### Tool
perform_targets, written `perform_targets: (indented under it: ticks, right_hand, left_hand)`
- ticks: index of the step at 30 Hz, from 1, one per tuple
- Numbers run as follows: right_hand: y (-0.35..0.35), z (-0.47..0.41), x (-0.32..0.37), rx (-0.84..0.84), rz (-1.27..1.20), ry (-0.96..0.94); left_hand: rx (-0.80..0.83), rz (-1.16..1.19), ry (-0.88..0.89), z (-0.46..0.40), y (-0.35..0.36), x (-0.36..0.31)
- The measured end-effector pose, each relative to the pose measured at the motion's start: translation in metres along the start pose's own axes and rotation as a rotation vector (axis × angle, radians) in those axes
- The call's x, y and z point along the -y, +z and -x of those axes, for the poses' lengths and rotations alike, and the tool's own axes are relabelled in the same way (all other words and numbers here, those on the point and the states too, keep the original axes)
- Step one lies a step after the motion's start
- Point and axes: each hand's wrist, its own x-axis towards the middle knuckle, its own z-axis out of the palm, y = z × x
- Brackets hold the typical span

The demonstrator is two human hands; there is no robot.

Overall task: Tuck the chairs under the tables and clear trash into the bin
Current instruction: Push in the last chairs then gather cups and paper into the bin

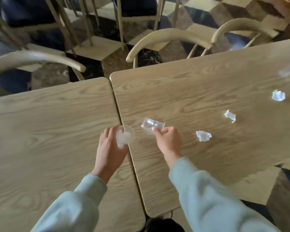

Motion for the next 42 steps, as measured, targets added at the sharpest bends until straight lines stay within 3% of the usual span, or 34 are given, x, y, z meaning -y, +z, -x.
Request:
perform_targets:
  ticks: [4, 8, 12, 15, 18, 26, 30, 35, 36, 40, 42]
  right_hand:
    - [0.000, -0.004, 0.004, 0.037, -0.099, -0.085]
    - [-0.025, 0.004, 0.015, 0.047, -0.175, -0.359]
    - [-0.038, 0.015, 0.019, 0.171, 0.083, -0.723]
    - [-0.046, 0.013, 0.015, 0.186, 0.269, -0.802]
    - [-0.060, 0.008, 0.011, 0.247, 0.297, -0.860]
    - [-0.120, -0.022, -0.019, 0.237, 0.114, -0.710]
    - [-0.141, -0.040, -0.034, 0.430, 0.151, -0.638]
    - [-0.163, -0.059, -0.058, 0.716, -0.063, -0.534]
    - [-0.168, -0.065, -0.062, 0.663, -0.098, -0.544]
    - [-0.175, -0.089, -0.087, 0.152, -0.112, -0.477]
    - [-0.176, -0.097, -0.099, 0.151, 0.112, -0.474]
  left_hand:
    - [0.003, -0.030, -0.033, -0.001, 0.001, 0.000]
    - [0.012, -0.064, -0.079, -0.004, 0.001, -0.007]
    - [0.037, -0.104, -0.098, -0.009, 0.008, -0.024]
    - [0.068, -0.139, -0.076, -0.007, 0.022, -0.041]
    - [0.086, -0.129, -0.069, -0.006, 0.037, -0.059]
    - [0.218, -0.074, -0.019, -0.002, 0.107, -0.134]
    - [0.290, -0.069, -0.007, -0.004, 0.142, -0.164]
    - [0.308, -0.066, -0.065, -0.004, 0.168, -0.181]
    - [0.305, -0.071, -0.075, -0.003, 0.171, -0.182]
    - [0.232, -0.076, -0.156, 0.003, 0.168, -0.181]
    - [0.206, -0.080, -0.180, 0.009, 0.164, -0.177]
